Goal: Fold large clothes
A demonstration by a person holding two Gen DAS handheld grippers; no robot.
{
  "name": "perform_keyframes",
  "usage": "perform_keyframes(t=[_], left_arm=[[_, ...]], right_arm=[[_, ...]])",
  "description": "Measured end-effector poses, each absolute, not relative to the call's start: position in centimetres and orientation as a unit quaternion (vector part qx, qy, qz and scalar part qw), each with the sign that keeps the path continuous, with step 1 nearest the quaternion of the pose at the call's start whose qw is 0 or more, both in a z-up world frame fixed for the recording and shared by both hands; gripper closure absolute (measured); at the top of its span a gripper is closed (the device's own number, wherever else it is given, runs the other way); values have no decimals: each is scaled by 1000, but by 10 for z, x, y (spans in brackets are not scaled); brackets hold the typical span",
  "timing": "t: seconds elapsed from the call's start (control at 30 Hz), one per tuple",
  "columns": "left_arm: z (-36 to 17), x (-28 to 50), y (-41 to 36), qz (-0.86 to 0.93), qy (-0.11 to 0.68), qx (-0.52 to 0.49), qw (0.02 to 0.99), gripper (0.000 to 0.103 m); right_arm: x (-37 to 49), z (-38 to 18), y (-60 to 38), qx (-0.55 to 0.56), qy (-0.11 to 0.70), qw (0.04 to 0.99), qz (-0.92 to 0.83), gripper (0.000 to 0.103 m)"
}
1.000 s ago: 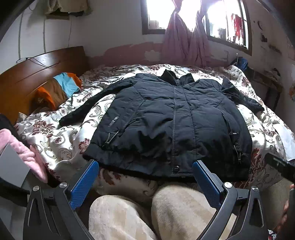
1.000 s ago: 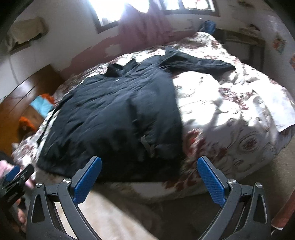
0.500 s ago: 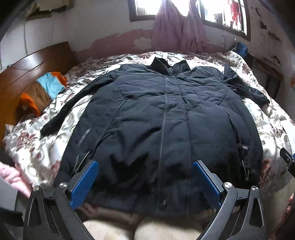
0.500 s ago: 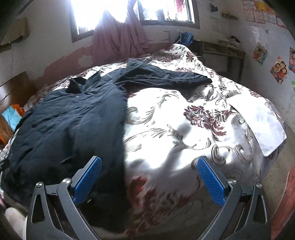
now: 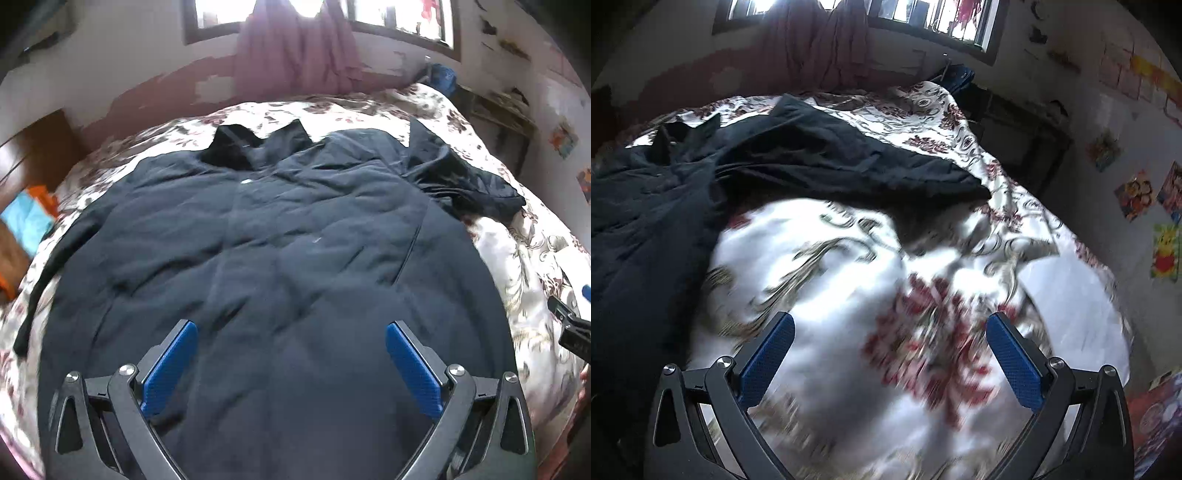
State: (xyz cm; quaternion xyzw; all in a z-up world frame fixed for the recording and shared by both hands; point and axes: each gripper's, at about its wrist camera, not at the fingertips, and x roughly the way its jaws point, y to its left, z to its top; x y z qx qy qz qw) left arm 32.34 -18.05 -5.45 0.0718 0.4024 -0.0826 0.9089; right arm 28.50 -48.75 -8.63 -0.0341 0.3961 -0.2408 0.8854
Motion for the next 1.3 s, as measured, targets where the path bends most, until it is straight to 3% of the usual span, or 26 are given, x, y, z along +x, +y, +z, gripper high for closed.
perform_keyframes(t=[0.27,0.6,0.87,1.1,1.3], left_arm=[[-62,402,-244,-76,401,63,911,1],[-80,447,-310,-85,394,56,914,1],[-117,455,-300,-115,404,-17,907,0],[-126,457,-297,-128,405,-42,904,0],[-128,458,-294,-133,405,-52,903,0]], right_arm=[[322,-89,-512,-72,398,875,-265,1],[347,-97,-539,-74,396,873,-275,1],[347,-106,-607,151,326,918,-169,1],[404,-145,-674,370,347,854,-118,1],[451,-161,-675,402,352,834,-139,2]])
